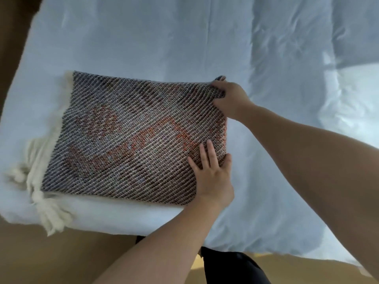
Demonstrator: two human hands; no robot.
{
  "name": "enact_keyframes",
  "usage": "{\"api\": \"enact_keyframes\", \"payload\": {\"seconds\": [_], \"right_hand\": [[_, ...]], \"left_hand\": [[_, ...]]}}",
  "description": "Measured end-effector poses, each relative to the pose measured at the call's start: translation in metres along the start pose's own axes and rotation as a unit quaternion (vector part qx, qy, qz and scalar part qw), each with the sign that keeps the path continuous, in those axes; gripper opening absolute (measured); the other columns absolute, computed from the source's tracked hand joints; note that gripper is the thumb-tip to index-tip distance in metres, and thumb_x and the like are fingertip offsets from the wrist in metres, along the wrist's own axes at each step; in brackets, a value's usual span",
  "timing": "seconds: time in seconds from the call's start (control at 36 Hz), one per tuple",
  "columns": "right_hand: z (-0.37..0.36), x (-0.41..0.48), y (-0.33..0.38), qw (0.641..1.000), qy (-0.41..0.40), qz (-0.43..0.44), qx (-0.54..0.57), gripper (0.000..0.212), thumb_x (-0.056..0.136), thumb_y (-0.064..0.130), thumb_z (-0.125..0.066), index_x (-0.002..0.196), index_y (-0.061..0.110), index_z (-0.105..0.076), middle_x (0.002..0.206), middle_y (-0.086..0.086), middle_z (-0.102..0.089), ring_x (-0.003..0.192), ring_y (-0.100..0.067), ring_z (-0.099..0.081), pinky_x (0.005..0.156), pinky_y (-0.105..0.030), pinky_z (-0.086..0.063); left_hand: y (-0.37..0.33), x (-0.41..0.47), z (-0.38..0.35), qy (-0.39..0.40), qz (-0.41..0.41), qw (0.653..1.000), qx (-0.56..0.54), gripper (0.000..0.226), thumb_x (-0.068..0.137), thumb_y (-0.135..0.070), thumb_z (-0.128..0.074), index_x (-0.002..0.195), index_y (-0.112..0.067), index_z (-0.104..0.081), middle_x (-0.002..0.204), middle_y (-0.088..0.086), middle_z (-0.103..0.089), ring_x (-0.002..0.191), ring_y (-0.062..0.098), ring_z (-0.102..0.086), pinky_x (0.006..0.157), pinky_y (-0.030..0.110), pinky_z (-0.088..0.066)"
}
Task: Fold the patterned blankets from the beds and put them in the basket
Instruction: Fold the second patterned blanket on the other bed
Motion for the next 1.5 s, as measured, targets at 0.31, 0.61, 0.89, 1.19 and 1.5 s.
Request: {"api": "enact_keyframes", "payload": {"seconds": [0.31,0.61,0.89,1.19,1.5], "right_hand": [[0.011,-0.019,0.147,0.992,-0.009,0.074,-0.103,0.038,0.083,0.003,-0.05,0.119,-0.001,-0.062,0.124,-0.016,-0.061,0.111,-0.031,-0.056,0.093,-0.036,-0.049],[-0.077,0.005,0.264,0.99,0.006,0.054,-0.13,0.05,0.084,0.003,-0.054,0.134,0.009,-0.054,0.139,-0.007,-0.049,0.119,-0.025,-0.053,0.087,-0.027,-0.046],[-0.196,0.039,0.332,0.984,0.016,0.022,-0.175,0.046,0.091,0.003,-0.047,0.136,0.009,-0.048,0.14,-0.018,-0.039,0.119,-0.028,-0.049,0.095,-0.034,-0.045],[-0.275,0.079,0.335,0.983,0.012,-0.026,-0.181,0.031,0.091,-0.002,-0.041,0.119,0.002,-0.053,0.132,-0.02,-0.039,0.082,-0.026,-0.048,0.072,-0.032,-0.041],[-0.277,0.065,0.281,0.93,0.008,0.132,-0.344,0.071,0.098,0.056,-0.02,0.154,0.015,-0.005,0.161,-0.011,-0.001,0.148,-0.027,0.002,0.12,-0.045,0.0]], "left_hand": [[0.055,-0.065,0.1,-0.074,0.051,0.987,-0.132,0.061,0.082,-0.026,-0.051,0.138,-0.029,-0.027,0.157,0.011,0.014,0.132,0.033,-0.024,0.098,0.044,-0.039],[0.217,-0.123,0.151,-0.126,0.113,0.964,-0.203,0.048,0.081,-0.009,-0.059,0.122,-0.022,-0.038,0.137,0.007,-0.031,0.096,0.025,-0.058,0.068,0.032,-0.05],[0.363,-0.122,0.137,-0.089,0.116,0.966,-0.213,0.056,0.082,-0.008,-0.056,0.132,-0.02,-0.033,0.135,0.003,-0.033,0.102,0.021,-0.054,0.078,0.03,-0.045],[0.44,-0.093,0.103,-0.045,0.101,0.975,-0.194,0.065,0.083,-0.01,-0.055,0.139,-0.021,-0.024,0.14,0.0,-0.029,0.105,0.02,-0.055,0.077,0.028,-0.05],[0.437,-0.048,0.097,-0.103,0.096,0.986,-0.087,0.073,0.091,-0.056,-0.007,0.151,-0.016,0.004,0.159,0.011,0.017,0.146,0.027,0.013,0.117,0.042,0.011]]}}
Point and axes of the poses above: each hand's wrist, its own x-axis towards the middle knuckle, its own z-axis out of the back of the hand, y = z × x, the point moved 8 cm from there along x, towards the middle knuckle
